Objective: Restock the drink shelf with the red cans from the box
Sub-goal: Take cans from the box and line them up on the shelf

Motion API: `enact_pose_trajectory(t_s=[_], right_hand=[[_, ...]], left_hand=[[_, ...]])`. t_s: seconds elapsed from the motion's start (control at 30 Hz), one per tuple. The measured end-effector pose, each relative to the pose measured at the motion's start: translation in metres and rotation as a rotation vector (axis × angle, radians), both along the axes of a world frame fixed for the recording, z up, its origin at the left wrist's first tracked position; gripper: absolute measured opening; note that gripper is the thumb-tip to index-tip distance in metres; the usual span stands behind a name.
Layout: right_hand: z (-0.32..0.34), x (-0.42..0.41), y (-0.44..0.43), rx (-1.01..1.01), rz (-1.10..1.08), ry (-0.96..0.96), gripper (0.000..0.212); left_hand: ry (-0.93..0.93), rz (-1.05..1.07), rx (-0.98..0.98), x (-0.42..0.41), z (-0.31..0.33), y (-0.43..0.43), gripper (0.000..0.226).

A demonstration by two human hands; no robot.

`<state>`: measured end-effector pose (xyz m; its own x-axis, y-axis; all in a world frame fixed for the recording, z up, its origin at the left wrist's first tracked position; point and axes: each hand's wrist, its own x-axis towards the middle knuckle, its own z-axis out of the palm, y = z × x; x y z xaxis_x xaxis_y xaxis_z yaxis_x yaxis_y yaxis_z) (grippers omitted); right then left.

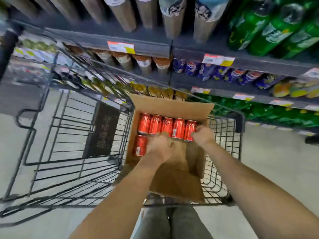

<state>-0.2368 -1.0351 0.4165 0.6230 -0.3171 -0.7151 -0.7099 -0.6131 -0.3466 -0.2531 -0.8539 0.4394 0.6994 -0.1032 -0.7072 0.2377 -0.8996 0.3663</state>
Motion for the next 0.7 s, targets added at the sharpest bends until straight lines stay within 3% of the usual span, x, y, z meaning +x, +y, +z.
enact_pose_trajectory(t_s=[0.3,0.43,0.5,0.7], right_hand=[[-0.132,0.029,-0.011,-0.042,-0.142,0.072,0.039],[-0.166,0.032,-0.012,-0.032,-0.219,0.075,0.063],[-0.176,0.036,-0.013,-0.037,-0.249,0.071,0.072],[-0.186,0.034,-0.018,-0.061,-0.293,0.060,0.060]], left_hand=[[0.025,0.106,-0.109,0.055,-0.128,-0.044,0.052],[-0.016,0.100,-0.107,0.066,-0.183,-0.064,0.072],[-0.015,0.110,-0.072,0.070,-0.188,-0.073,0.070],[0.014,0.093,0.022,0.074,-0.204,-0.094,0.075]])
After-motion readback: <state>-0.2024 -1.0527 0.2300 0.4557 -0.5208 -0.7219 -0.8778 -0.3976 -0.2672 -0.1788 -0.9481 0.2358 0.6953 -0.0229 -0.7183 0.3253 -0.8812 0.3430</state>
